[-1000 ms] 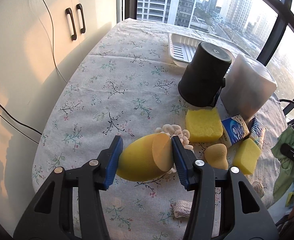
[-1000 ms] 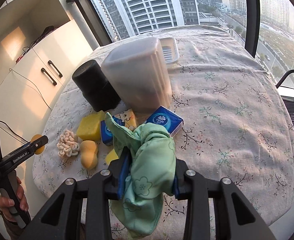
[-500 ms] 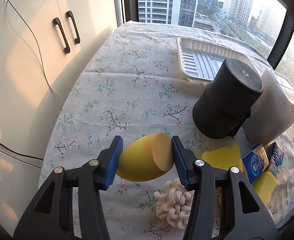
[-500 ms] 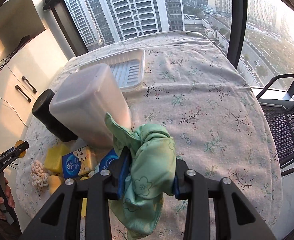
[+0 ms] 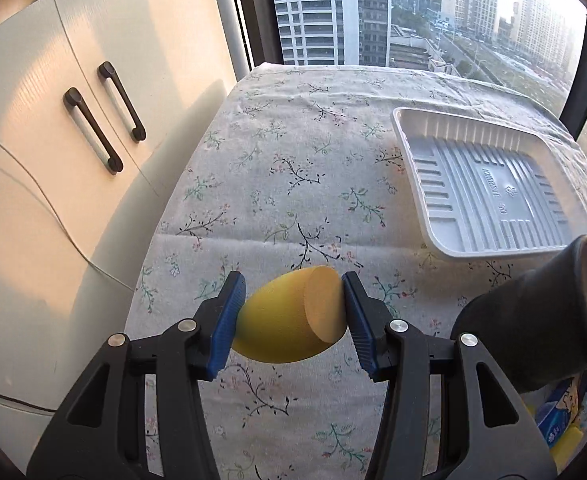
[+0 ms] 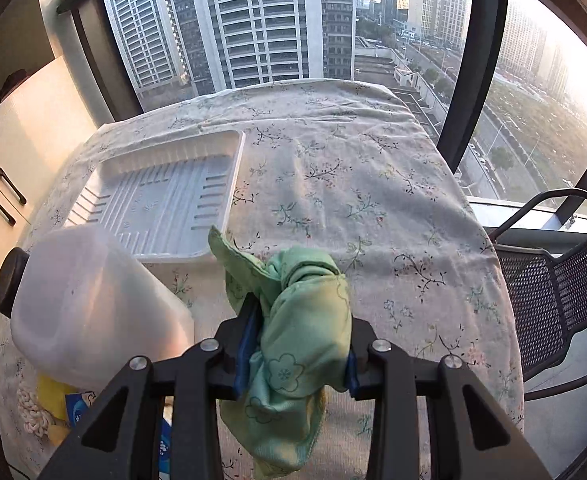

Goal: Organize soft objects
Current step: 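Carry the cloth and egg sponge to the white tray and release both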

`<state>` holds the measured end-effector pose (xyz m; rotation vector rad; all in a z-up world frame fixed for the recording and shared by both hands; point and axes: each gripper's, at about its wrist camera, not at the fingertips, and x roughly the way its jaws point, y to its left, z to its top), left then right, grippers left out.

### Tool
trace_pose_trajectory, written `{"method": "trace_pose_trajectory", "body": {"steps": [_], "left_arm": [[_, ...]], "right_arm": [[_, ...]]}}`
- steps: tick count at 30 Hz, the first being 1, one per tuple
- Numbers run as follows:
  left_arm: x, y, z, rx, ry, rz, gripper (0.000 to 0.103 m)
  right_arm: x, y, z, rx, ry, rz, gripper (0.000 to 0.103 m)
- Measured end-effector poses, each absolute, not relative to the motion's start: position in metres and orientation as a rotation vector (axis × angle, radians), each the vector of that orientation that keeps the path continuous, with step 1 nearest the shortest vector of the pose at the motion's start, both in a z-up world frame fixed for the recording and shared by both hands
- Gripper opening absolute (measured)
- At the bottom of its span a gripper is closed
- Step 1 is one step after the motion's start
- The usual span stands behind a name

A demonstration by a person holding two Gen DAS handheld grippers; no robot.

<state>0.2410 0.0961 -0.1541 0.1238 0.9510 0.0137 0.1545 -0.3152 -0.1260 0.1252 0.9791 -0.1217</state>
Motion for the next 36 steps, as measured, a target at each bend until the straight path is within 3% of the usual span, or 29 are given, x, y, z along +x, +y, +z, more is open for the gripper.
{"method": "trace_pose_trajectory", "body": {"steps": [12, 23, 36], "left_arm": [[0.325, 0.043, -0.151, 0.274, 0.861, -0.105, 0.047], [0.346, -0.018, -0.162, 0.4, 0.882, -0.372, 0.048], [0.351, -0.027, -0.175, 0.34, 0.941, -0.48, 0.052]], "right_arm": [[0.25, -0.289, -0.114, 0.095, 0.956, -0.025, 0.038], [0.305, -0.239, -0.134, -0.045, 1.033, 0.121, 0.038], [0.319, -0.222, -0.182, -0.022, 1.162, 0.275, 0.038]]}}
